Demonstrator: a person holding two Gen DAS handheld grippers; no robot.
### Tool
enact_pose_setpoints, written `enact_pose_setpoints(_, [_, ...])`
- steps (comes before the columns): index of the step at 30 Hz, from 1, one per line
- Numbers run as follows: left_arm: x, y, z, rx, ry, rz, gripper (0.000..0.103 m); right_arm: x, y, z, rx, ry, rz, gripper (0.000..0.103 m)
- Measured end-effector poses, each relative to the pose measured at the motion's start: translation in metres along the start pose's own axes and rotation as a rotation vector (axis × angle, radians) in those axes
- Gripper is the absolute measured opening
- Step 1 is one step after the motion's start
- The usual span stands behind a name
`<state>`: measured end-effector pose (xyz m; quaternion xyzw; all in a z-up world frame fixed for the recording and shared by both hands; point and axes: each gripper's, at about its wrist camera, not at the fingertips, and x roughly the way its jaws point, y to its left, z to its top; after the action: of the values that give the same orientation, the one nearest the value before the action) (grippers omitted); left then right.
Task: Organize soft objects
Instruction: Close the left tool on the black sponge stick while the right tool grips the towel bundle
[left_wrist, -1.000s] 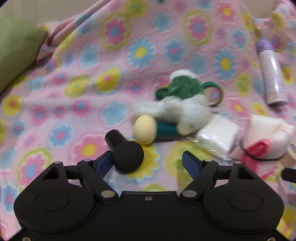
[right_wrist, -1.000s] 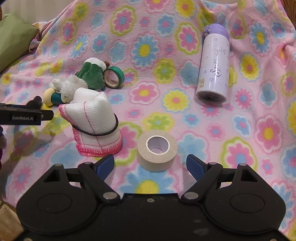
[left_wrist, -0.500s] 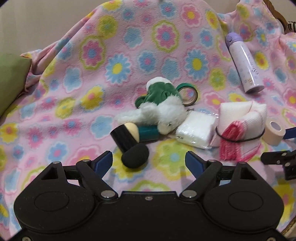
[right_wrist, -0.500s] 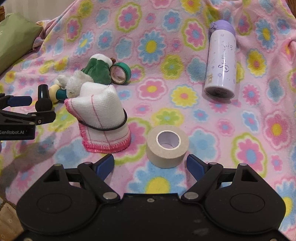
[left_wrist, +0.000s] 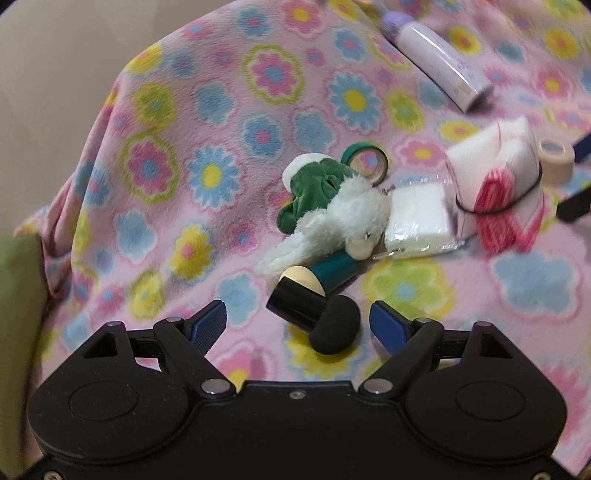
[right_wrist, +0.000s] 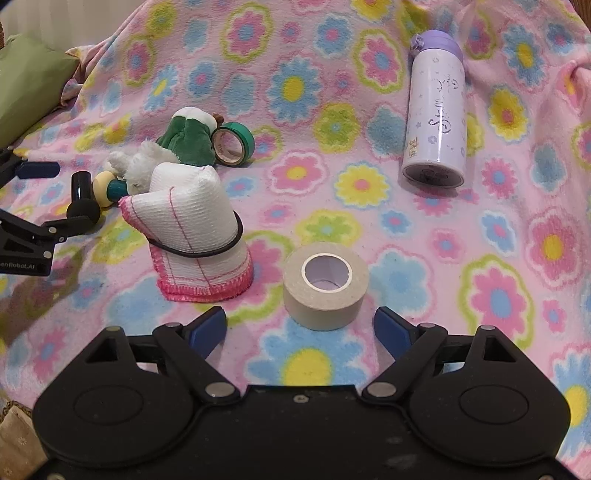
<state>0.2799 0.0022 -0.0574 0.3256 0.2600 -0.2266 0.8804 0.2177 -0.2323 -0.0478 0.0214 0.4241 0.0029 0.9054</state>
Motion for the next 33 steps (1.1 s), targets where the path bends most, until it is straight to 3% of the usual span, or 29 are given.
enact_pose_setpoints(7, [0.014,-0.011,0.002,0.097,0.024,-0.042,0.057,0.0,0.0,-0.001,0.002,0.001,0.0,0.088])
enact_pose_setpoints(10, [0.019,-0.011,0.0,0.048,0.037,-0.04,0.056,-0.001,0.001,-0.002,0.001,-0.001,0.001,0.088])
enact_pose_setpoints(13, [0.02,0.002,0.0,-0.128,0.065,-0.066,0.055,-0.003,0.001,-0.003,0.003,-0.002,0.003,0.088])
enact_pose_setpoints(18, [0.015,0.029,-0.005,-0.528,0.133,-0.139,0.055,-0.015,0.002,0.0,0.005,-0.022,0.007,0.088])
enact_pose_setpoints(22, [0.017,0.032,-0.017,-0.721,0.197,-0.165,0.055,-0.028,0.006,0.006,0.003,-0.046,0.014,0.088])
enact_pose_setpoints(26, [0.007,0.023,-0.017,-0.708,0.18,-0.126,0.056,-0.039,0.017,0.013,-0.025,-0.08,0.027,0.088])
enact_pose_setpoints(30, [0.004,0.016,-0.014,-0.627,0.17,-0.077,0.057,-0.04,0.031,0.018,-0.057,-0.099,0.041,0.089])
enact_pose_setpoints(33, [0.004,0.014,-0.015,-0.587,0.159,-0.05,0.064,-0.032,0.04,0.021,-0.069,-0.097,0.046,0.089])
